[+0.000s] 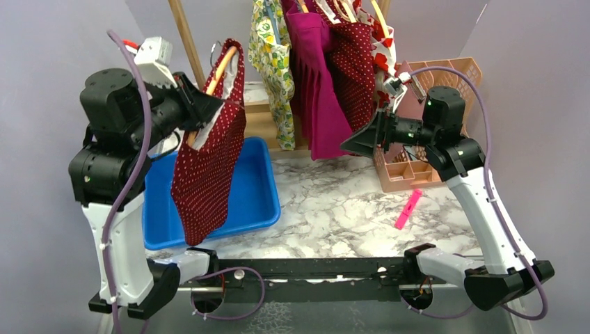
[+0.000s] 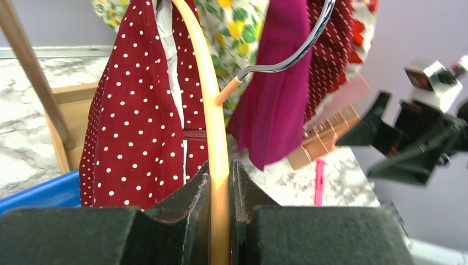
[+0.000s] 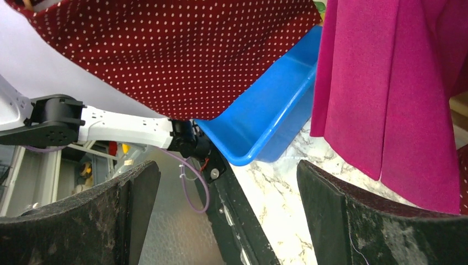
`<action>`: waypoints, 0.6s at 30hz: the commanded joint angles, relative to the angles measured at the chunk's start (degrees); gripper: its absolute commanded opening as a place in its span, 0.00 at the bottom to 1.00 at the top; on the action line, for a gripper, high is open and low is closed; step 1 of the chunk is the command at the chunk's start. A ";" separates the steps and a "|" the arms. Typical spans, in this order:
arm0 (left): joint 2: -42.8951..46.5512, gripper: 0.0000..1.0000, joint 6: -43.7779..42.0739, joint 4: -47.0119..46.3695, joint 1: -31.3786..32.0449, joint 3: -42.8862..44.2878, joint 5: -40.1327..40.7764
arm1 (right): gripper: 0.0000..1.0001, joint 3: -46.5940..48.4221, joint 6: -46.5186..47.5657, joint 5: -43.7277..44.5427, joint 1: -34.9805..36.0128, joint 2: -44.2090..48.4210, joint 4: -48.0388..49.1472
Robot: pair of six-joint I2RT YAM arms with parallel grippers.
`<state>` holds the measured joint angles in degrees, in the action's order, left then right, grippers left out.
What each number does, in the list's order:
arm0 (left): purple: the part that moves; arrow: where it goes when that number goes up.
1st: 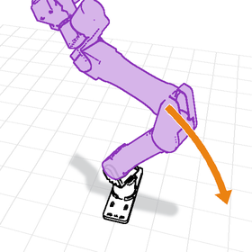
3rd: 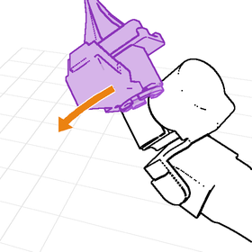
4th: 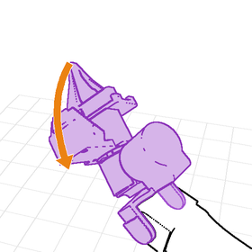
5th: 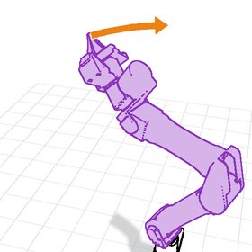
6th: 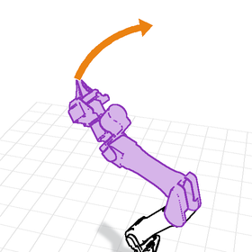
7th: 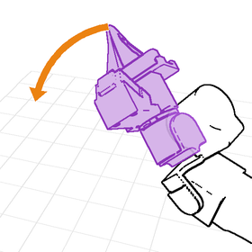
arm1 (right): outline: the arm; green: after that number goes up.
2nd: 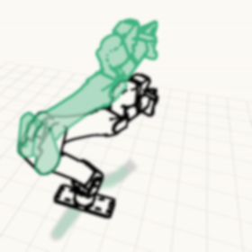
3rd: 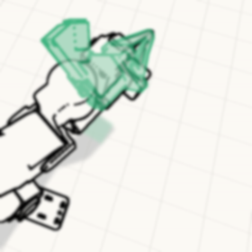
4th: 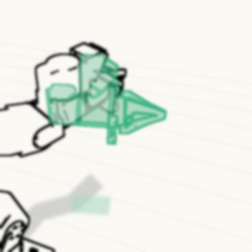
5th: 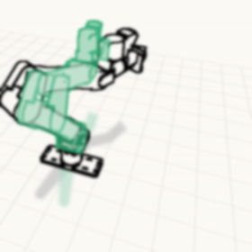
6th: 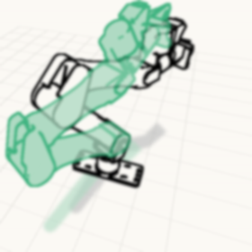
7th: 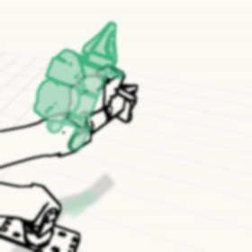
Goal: Remove the skirt from the hanger
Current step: Pick up the hanger from the clothesline, then remove the skirt from the hanger.
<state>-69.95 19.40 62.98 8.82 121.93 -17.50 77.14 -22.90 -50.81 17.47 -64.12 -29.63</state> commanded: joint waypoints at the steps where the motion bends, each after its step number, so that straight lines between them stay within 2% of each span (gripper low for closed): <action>1: 4.21 0.00 -3.79 0.96 -0.21 -0.52 -11.18 | 0.99 1.83 1.58 -3.11 0.79 -1.64 -1.54; 6: 3.13 0.00 -3.93 8.81 -0.07 4.76 -14.42 | 0.99 6.09 1.63 -1.62 4.10 -4.26 -2.38; 10: 1.99 0.00 -3.78 14.70 0.01 8.10 -20.54 | 1.00 10.78 1.66 2.42 10.30 -7.47 -2.62; 15: 4.32 0.00 -2.35 14.24 0.47 2.19 -30.50 | 0.99 15.41 -0.78 6.72 18.45 -10.65 -0.24; 18: 4.74 0.00 -1.21 12.53 0.49 -0.64 -35.85 | 1.00 18.58 -2.13 7.64 20.78 -11.93 0.79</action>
<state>-66.37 16.86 78.06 9.08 123.50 -41.85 91.29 -22.94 -46.70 35.46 -74.87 -31.18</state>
